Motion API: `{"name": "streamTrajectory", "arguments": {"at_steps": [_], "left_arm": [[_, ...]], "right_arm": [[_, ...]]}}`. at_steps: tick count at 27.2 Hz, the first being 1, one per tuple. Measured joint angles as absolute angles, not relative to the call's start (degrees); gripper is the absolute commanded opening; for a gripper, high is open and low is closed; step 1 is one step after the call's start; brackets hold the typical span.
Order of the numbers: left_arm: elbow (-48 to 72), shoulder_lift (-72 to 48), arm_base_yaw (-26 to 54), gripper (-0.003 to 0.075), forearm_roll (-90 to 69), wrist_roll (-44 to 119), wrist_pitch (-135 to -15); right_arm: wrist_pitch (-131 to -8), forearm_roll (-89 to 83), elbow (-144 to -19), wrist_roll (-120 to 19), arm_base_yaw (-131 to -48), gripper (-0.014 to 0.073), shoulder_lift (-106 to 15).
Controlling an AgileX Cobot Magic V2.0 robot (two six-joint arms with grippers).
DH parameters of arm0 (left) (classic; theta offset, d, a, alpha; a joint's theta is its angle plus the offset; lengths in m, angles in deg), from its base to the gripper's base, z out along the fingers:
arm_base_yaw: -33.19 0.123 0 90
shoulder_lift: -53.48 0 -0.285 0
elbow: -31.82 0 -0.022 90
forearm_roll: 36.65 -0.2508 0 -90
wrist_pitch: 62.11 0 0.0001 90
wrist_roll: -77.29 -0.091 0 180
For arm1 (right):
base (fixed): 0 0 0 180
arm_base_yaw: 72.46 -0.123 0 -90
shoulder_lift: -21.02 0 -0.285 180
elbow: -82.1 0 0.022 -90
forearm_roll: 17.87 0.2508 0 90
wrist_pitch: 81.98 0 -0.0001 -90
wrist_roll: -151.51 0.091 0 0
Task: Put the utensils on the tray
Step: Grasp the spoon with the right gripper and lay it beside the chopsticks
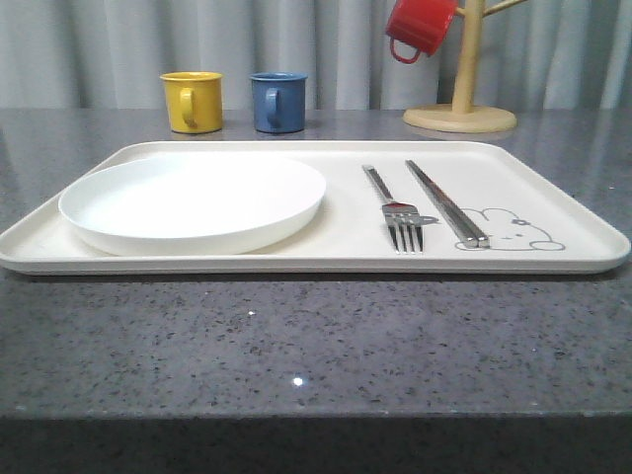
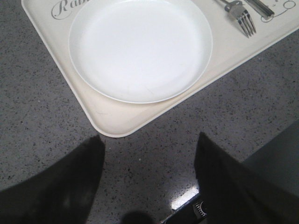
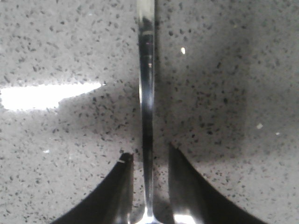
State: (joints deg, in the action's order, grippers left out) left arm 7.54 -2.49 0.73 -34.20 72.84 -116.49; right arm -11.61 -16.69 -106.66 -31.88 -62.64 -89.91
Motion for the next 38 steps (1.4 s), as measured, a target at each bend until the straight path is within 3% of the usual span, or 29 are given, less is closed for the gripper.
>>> {"name": "streamTrajectory", "arguments": {"at_steps": [18, 29, 38], "left_arm": [[7.54, -2.49, 0.73, 0.0422, -34.2, 72.84, -116.49], [7.54, -2.49, 0.73, 0.0422, -34.2, 72.84, -116.49], [7.54, -2.49, 0.73, 0.0423, -34.2, 72.84, -116.49]], "right_arm": [[-11.63, -15.95, -106.66, -31.88, -62.64, 0.0217, -91.91], [-11.85, -16.15, -106.66, -31.88, -62.51, 0.0007, -91.91], [-11.85, -16.17, -106.66, -31.88, -62.41, -0.0001, -91.91]]}}
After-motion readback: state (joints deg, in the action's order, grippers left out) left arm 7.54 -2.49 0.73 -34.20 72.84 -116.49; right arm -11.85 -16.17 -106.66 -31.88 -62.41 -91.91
